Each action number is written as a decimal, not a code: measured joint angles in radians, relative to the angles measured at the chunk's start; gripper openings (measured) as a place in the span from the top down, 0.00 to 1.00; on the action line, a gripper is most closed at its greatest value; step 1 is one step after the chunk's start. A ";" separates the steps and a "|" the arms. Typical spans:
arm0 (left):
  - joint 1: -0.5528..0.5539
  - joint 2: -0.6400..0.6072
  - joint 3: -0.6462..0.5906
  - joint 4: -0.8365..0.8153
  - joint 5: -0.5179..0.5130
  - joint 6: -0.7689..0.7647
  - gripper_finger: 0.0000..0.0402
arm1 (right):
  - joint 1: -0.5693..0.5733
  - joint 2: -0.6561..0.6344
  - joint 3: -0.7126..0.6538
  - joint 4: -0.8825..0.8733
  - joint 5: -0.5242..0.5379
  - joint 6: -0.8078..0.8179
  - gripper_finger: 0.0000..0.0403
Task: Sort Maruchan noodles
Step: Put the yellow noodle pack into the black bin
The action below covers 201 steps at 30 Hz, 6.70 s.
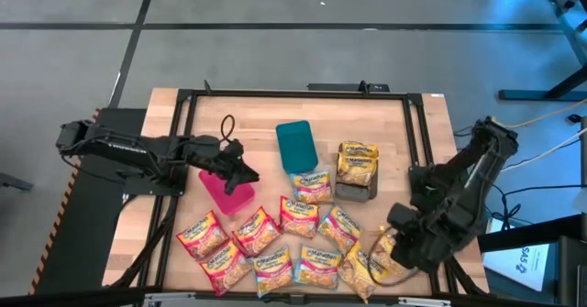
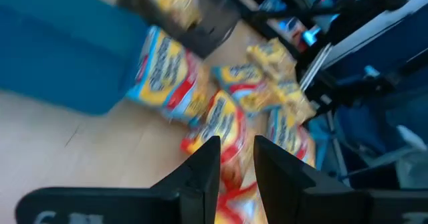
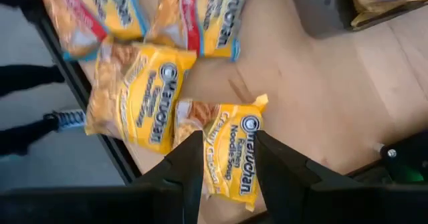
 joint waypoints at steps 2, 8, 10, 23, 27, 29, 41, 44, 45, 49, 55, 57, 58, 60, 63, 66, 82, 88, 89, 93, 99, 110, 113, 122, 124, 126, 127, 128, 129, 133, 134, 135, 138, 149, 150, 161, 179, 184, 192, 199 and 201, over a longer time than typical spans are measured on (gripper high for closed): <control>-0.014 0.007 -0.002 0.011 -0.026 -0.005 0.79 | 0.027 0.027 0.000 0.013 0.003 0.019 0.68; -0.048 0.048 -0.003 0.010 -0.059 -0.028 0.79 | 0.062 0.117 0.000 0.070 -0.034 0.024 0.68; -0.056 0.055 -0.003 0.009 -0.060 -0.039 0.79 | 0.059 0.147 0.000 0.072 -0.049 0.025 0.68; -0.063 0.064 -0.003 0.010 -0.112 -0.108 0.79 | -0.024 0.302 0.000 0.030 -0.104 0.032 0.68; -0.063 0.064 -0.003 0.010 -0.111 -0.107 0.79 | -0.029 0.329 0.000 -0.088 -0.225 0.107 0.68; -0.063 0.064 -0.003 0.010 -0.110 -0.107 0.79 | -0.027 0.328 0.000 -0.109 -0.303 0.160 0.68; -0.063 0.064 -0.003 0.010 -0.108 -0.104 0.79 | -0.013 0.341 0.000 0.071 -0.319 0.260 0.66; -0.063 0.064 -0.003 0.010 -0.108 -0.104 0.79 | -0.013 0.350 0.000 0.022 -0.288 0.265 0.59; -0.063 0.064 -0.003 0.010 -0.108 -0.104 0.79 | -0.013 0.355 -0.004 0.004 -0.275 0.278 0.55; -0.063 0.064 -0.003 0.010 -0.102 -0.104 0.79 | -0.014 0.359 -0.066 -0.026 -0.340 0.349 0.41; -0.063 0.064 -0.003 0.009 -0.101 -0.104 0.79 | -0.020 0.320 -0.173 0.008 -0.533 0.305 0.33; -0.063 0.064 -0.003 0.009 -0.101 -0.104 0.79 | -0.021 0.292 -0.197 -0.001 -0.553 0.285 0.34; -0.063 0.064 -0.003 0.009 -0.101 -0.104 0.79 | -0.021 0.278 -0.208 0.003 -0.556 0.283 0.35; -0.063 0.064 -0.003 0.008 -0.101 -0.104 0.79 | -0.021 0.241 -0.217 0.012 -0.545 0.286 0.38; -0.063 0.064 -0.003 0.007 -0.104 -0.104 0.79 | -0.020 0.183 -0.216 0.071 -0.425 0.290 0.43; -0.063 0.064 -0.003 0.006 -0.104 -0.104 0.79 | -0.021 0.122 -0.216 0.117 -0.313 0.315 0.46; -0.063 0.064 -0.003 0.007 -0.104 -0.104 0.79 | -0.020 0.009 -0.465 0.408 -0.318 0.303 0.48; -0.063 0.064 -0.003 0.007 -0.104 -0.104 0.79 | -0.020 0.008 -0.527 0.571 -0.288 0.279 0.48; -0.063 0.064 -0.003 0.007 -0.104 -0.104 0.79 | -0.020 0.009 -0.544 0.584 -0.293 0.281 0.48; -0.063 0.064 -0.003 0.007 -0.093 -0.104 0.79 | -0.020 0.009 -0.578 0.547 -0.295 0.315 0.48; -0.063 0.064 -0.003 0.007 -0.080 -0.106 0.79 | -0.021 0.008 -0.577 0.519 -0.303 0.319 0.48; -0.063 0.064 -0.003 0.007 -0.080 -0.106 0.79 | -0.021 -0.002 -0.575 0.404 -0.322 0.374 0.48; -0.063 0.064 -0.003 0.007 -0.083 -0.106 0.79 | -0.020 -0.009 -0.550 0.357 -0.307 0.388 0.48; -0.063 0.063 -0.003 0.007 -0.111 -0.106 0.79 | -0.020 -0.030 -0.524 0.289 -0.272 0.425 0.48; -0.063 0.063 -0.003 0.007 -0.112 -0.106 0.79 | -0.020 -0.030 -0.525 0.250 -0.270 0.432 0.48; -0.063 0.063 -0.003 0.007 -0.112 -0.106 0.79 | -0.021 -0.030 -0.527 0.262 -0.271 0.418 0.48; -0.063 0.063 -0.003 0.007 -0.112 -0.106 0.79 | -0.020 -0.031 -0.534 0.282 -0.277 0.411 0.48; -0.063 0.063 -0.003 0.007 -0.112 -0.107 0.79 | -0.020 -0.031 -0.543 0.300 -0.280 0.404 0.48; -0.063 0.063 -0.003 0.007 -0.112 -0.107 0.79 | -0.020 -0.031 -0.553 0.319 -0.280 0.399 0.48; -0.063 0.063 -0.003 0.007 -0.112 -0.107 0.79 | -0.021 -0.030 -0.591 0.336 -0.277 0.422 0.48; -0.063 0.063 -0.003 0.007 -0.112 -0.107 0.79 | -0.020 -0.031 -0.598 0.335 -0.274 0.428 0.48; -0.063 0.063 -0.003 0.007 -0.112 -0.107 0.79 | -0.020 -0.030 -0.605 0.340 -0.273 0.429 0.48; -0.063 0.063 -0.003 0.007 -0.111 -0.107 0.79 | -0.021 -0.031 -0.625 0.392 -0.284 0.420 0.48; -0.063 0.063 -0.003 0.006 -0.090 -0.105 0.79 | -0.020 -0.066 -0.671 0.566 -0.271 0.421 0.63; -0.063 0.063 -0.003 0.006 -0.090 -0.105 0.79 | -0.020 -0.071 -0.672 0.571 -0.266 0.422 0.67; -0.063 0.063 -0.003 0.005 -0.083 -0.104 0.79 | -0.021 -0.077 -0.673 0.630 -0.250 0.425 0.99; -0.063 0.063 -0.003 0.005 -0.082 -0.104 0.79 | -0.020 -0.092 -0.672 0.628 -0.324 0.413 1.00; -0.063 0.063 -0.003 0.001 -0.090 -0.103 0.79 | -0.020 -0.161 -0.672 0.629 -0.263 0.413 1.00; -0.063 0.063 -0.003 0.001 -0.112 -0.074 0.79 | -0.021 -0.350 -0.672 0.564 -0.130 0.412 1.00; -0.063 0.063 -0.003 0.001 -0.113 -0.075 0.79 | -0.021 -0.486 -0.672 0.490 -0.035 0.380 1.00; -0.063 0.063 -0.003 0.001 -0.115 -0.075 0.79 | -0.021 -0.519 -0.672 0.481 0.015 0.363 1.00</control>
